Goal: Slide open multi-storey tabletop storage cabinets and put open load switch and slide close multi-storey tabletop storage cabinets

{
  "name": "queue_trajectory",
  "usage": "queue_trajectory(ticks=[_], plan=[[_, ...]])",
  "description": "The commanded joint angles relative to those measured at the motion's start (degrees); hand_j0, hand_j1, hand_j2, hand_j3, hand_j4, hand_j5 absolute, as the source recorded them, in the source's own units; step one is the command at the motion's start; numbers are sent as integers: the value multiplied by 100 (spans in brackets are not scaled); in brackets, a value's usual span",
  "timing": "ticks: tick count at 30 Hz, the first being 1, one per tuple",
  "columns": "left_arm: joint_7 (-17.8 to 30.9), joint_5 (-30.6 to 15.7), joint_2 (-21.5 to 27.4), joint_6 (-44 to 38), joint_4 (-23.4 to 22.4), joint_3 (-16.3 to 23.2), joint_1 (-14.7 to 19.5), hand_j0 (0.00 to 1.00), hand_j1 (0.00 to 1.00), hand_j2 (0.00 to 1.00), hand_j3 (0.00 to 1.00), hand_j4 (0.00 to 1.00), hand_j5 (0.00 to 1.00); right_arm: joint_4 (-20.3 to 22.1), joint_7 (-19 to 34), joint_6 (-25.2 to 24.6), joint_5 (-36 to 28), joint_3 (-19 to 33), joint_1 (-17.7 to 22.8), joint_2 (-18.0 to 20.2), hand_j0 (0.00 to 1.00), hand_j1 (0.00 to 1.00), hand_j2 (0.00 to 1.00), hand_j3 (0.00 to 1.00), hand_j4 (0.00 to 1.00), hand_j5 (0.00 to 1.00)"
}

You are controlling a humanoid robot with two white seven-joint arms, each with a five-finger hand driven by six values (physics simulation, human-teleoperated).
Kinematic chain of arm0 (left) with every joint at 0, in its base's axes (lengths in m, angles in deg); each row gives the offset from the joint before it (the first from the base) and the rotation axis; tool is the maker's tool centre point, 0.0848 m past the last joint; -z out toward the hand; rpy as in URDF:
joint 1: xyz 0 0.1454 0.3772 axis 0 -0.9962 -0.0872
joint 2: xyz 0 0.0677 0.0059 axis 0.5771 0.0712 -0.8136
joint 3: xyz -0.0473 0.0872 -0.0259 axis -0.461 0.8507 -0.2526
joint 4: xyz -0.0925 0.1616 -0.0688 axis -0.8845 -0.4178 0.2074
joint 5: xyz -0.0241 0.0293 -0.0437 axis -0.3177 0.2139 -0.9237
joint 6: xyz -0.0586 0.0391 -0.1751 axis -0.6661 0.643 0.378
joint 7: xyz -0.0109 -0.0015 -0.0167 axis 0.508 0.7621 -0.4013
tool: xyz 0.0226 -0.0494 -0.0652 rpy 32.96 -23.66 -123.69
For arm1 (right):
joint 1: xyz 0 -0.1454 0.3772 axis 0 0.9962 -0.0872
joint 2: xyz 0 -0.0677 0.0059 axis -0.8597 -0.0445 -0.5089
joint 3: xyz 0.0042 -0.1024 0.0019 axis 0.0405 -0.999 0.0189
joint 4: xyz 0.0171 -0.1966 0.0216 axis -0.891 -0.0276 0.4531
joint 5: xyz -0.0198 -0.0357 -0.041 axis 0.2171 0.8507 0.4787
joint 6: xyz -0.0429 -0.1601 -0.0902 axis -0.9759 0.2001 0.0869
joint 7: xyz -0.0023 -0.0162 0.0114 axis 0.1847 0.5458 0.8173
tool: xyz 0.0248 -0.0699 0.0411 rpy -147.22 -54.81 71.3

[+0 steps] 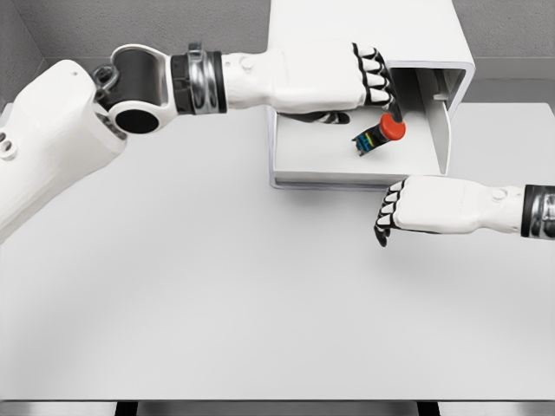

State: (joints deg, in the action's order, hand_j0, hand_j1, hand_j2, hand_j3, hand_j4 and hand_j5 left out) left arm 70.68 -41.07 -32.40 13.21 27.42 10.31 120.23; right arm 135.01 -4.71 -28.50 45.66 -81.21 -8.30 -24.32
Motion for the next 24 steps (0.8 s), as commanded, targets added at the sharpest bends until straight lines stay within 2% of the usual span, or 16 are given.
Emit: queue_trajectory(ticks=[1,5,14,21,24], plan=[[18,-54,165,-7,307,-17,0,58,58,58,58,58,58,2,2,-10,-23,6,9,-5,41,41,41,41,41,41],[1,-239,876,-7,984,-105,-105,59,59,59,59,59,59,2,2,-10,-23,50,0,-5,41,41,41,41,41,41],[1,-661,2327,-7,966,-817,-597,62,62,62,62,62,62,-6,20,-10,65,50,18,-101,41,41,41,41,41,41],[1,-731,2652,-7,975,-896,-703,62,62,62,62,62,62,-33,20,-10,170,50,-9,-277,39,39,39,39,39,39],[1,-731,2661,-7,1001,-905,-703,62,62,62,62,62,62,-252,20,-10,267,77,-26,-497,39,39,39,39,39,39]])
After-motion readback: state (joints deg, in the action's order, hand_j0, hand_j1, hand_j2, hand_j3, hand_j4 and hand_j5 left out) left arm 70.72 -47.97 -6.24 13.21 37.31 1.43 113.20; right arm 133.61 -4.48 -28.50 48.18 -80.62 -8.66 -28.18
